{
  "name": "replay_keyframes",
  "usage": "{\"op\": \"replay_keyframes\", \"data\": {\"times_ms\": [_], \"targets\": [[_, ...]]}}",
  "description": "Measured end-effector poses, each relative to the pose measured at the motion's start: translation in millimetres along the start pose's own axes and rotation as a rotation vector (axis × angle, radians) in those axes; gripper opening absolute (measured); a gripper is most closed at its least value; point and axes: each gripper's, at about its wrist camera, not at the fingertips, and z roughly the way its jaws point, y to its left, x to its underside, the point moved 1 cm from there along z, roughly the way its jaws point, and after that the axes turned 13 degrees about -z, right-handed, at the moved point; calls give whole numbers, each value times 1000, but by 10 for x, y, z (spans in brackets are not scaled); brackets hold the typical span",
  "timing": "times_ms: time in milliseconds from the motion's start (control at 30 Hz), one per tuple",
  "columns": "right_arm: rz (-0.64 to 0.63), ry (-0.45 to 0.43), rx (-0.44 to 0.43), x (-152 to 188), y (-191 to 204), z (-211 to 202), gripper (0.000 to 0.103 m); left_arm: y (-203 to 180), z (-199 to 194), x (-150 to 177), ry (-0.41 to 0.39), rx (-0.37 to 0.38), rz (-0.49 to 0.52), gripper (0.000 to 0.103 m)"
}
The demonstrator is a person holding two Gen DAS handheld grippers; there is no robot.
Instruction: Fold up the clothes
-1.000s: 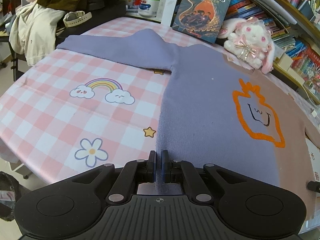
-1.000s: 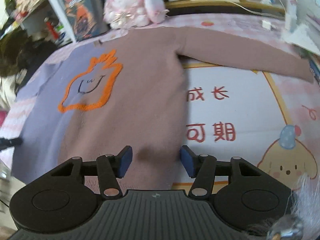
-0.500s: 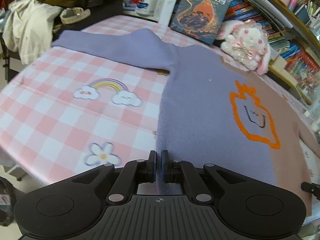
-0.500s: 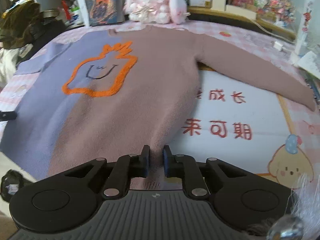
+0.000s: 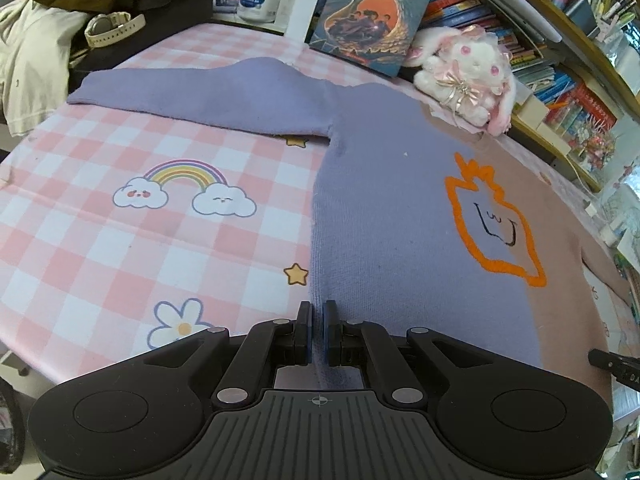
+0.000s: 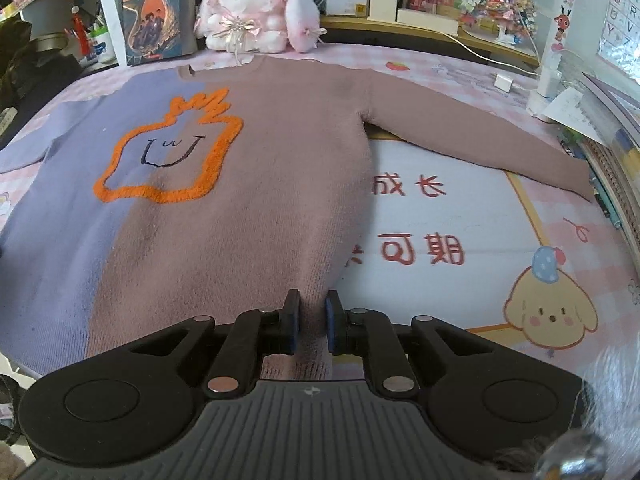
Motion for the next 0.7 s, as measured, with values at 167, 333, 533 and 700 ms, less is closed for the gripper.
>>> {"op": "replay_keyframes", "data": {"times_ms": [167, 333, 533, 700], "targets": [[5, 1, 7, -33, 26, 16, 12, 20, -33, 0, -1, 7, -2, 4], [-12, 0, 2, -69, 80, 40, 12, 81, -34, 4, 2, -6, -17, 4], [-21, 3, -14, -60, 79, 27, 12, 61, -26, 21, -6, -11, -17, 4], [-17, 2, -13, -24, 54, 5, 12, 40, -19, 53, -17, -14, -26, 4]]}}
